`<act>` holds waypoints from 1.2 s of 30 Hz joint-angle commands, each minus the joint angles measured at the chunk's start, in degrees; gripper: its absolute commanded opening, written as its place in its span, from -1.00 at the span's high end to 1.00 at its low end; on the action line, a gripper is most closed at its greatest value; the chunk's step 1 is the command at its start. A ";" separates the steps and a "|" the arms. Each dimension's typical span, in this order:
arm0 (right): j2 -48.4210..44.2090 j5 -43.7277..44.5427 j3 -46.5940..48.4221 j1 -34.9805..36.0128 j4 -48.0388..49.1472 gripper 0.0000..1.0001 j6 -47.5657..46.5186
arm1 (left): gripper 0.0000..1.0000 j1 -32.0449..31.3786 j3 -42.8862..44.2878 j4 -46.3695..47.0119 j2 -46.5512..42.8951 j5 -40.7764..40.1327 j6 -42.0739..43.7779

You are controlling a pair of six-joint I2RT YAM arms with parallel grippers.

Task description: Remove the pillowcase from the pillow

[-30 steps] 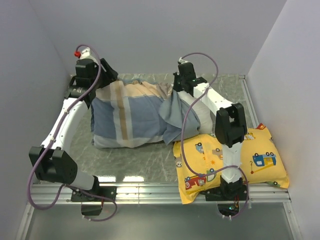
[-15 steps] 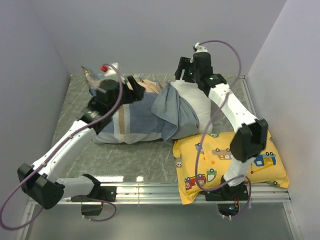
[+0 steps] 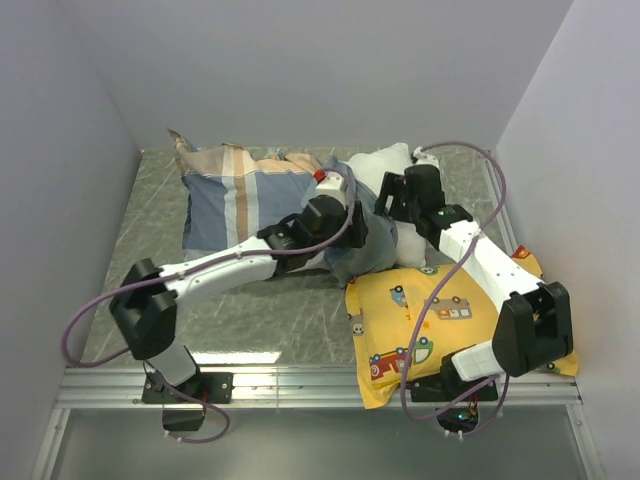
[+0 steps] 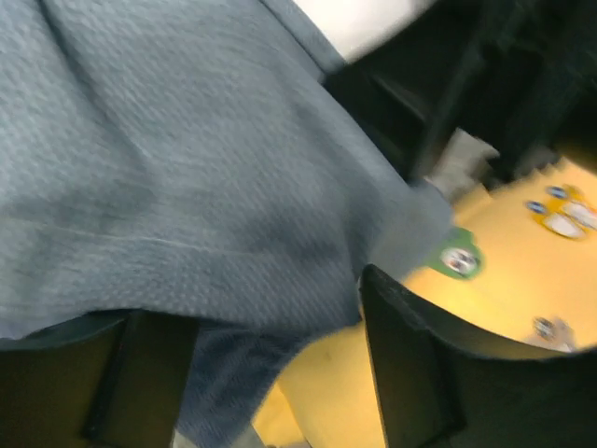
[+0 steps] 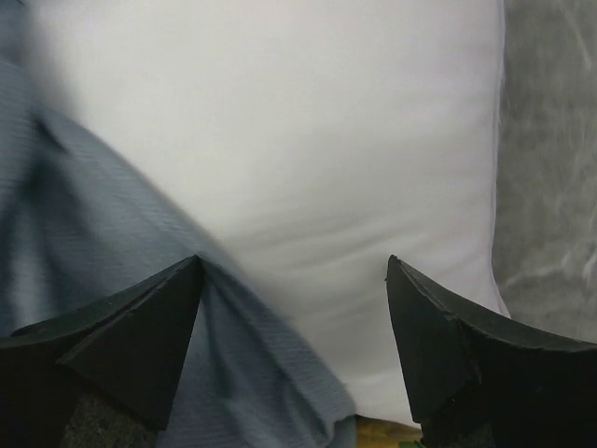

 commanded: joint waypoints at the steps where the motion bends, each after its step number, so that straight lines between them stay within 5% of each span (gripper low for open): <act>1: -0.99 0.58 -1.97 -1.71 4.51 -0.72 1.82 | -0.40 -0.22 4.93 -0.93 4.87 -8.40 -2.50; 2: -1.16 -0.29 -2.93 -2.06 4.95 -0.72 1.99 | -0.24 -0.22 5.46 -4.08 6.45 -12.07 -2.86; 3: -1.51 -0.91 -3.29 -3.02 5.48 -0.72 1.91 | 0.23 -0.22 5.73 -5.59 6.90 -14.29 -3.47; 4: -1.52 -1.53 -3.64 -3.46 5.83 -0.72 2.08 | 0.48 -0.05 5.30 -6.39 6.73 -15.96 -3.56; 7: -1.60 -4.77 -4.61 -5.74 7.23 -0.73 2.96 | 0.99 1.87 2.58 -7.27 3.23 -18.79 -4.00; 13: -1.17 -13.21 -7.60 -9.09 12.15 -0.74 5.69 | 0.99 6.54 -3.40 -4.46 -6.97 -15.19 -3.91; 19: -3.45 -24.89 -13.75 -12.96 22.43 -0.80 10.34 | 0.99 7.60 -4.37 -3.59 -6.63 -11.42 -4.71; 26: 4.88 -32.29 -10.94 -13.05 21.21 -0.80 8.59 | 0.99 7.60 -3.41 -2.35 -5.75 -9.04 -4.18; 28: 6.82 -32.82 -9.90 -13.05 22.01 -0.58 9.11 | 0.99 7.60 -2.53 -2.70 -5.31 -9.12 -3.65; 32: 10.87 -28.89 -4.27 -13.05 16.57 1.00 8.76 | 0.99 10.92 -2.18 -4.81 -6.97 -7.74 -2.86; 36: 9.04 -17.93 0.12 -13.14 10.33 1.00 7.62 | 0.99 25.67 -9.54 -2.36 -13.91 4.39 -5.93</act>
